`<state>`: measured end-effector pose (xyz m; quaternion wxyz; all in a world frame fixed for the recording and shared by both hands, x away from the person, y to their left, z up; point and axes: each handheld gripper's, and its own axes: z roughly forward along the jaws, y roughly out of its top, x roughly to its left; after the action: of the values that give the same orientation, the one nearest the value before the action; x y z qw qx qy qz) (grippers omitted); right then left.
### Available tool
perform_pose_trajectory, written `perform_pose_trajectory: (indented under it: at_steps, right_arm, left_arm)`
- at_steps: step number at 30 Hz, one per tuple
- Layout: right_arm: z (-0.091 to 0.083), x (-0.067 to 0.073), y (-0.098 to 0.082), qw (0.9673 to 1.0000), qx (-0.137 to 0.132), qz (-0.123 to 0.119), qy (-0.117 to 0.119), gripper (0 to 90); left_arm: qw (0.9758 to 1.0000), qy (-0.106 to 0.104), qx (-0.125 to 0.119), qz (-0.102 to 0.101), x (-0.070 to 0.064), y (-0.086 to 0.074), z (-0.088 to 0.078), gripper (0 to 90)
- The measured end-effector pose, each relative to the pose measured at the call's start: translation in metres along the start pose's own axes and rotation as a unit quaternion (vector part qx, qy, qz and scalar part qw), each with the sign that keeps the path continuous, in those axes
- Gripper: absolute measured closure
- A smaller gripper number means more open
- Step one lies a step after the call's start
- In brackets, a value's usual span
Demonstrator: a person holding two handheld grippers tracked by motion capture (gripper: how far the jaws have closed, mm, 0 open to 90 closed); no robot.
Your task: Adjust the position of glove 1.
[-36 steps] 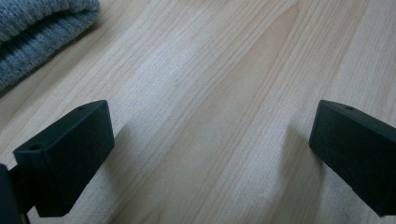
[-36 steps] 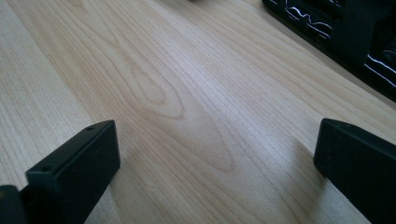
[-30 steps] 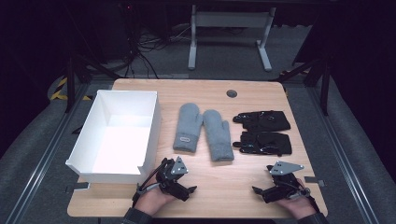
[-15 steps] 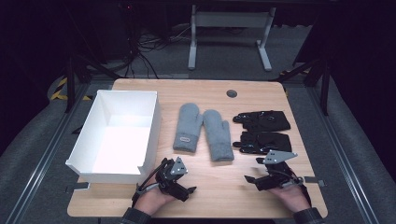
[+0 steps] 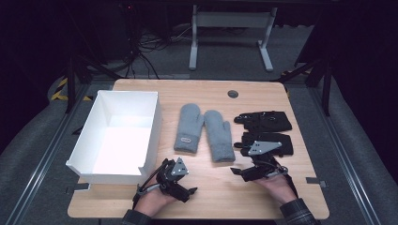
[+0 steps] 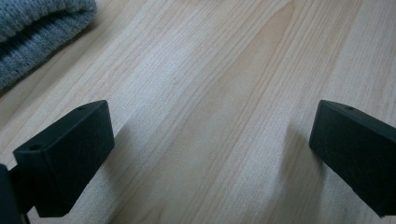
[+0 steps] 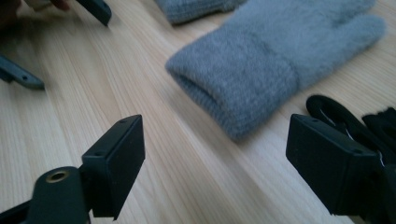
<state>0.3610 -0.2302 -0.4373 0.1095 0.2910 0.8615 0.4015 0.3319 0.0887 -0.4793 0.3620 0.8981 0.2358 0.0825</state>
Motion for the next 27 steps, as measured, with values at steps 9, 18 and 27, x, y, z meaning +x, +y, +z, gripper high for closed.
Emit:
perform_pose_trajectory:
  at_steps: [9, 18, 27]
  right_arm:
    - [0.019, -0.009, 0.024, 0.9998, -0.015, 0.004, 0.007, 29.8]
    - [0.036, -0.013, 0.024, 0.9998, 0.013, -0.01, 0.006, 41.9]
    - [0.035, -0.014, 0.024, 0.9996, 0.009, -0.025, -0.003, 75.1]
  left_arm:
    - [1.0, 0.001, 0.0, 0.0, 0.0, 0.0, 0.0, 0.4]
    - [1.0, 0.0, 0.0, -0.001, 0.0, 0.0, 0.0, 0.5]
    - [1.0, 0.001, 0.0, -0.002, 0.0, 0.0, 0.0, 0.5]
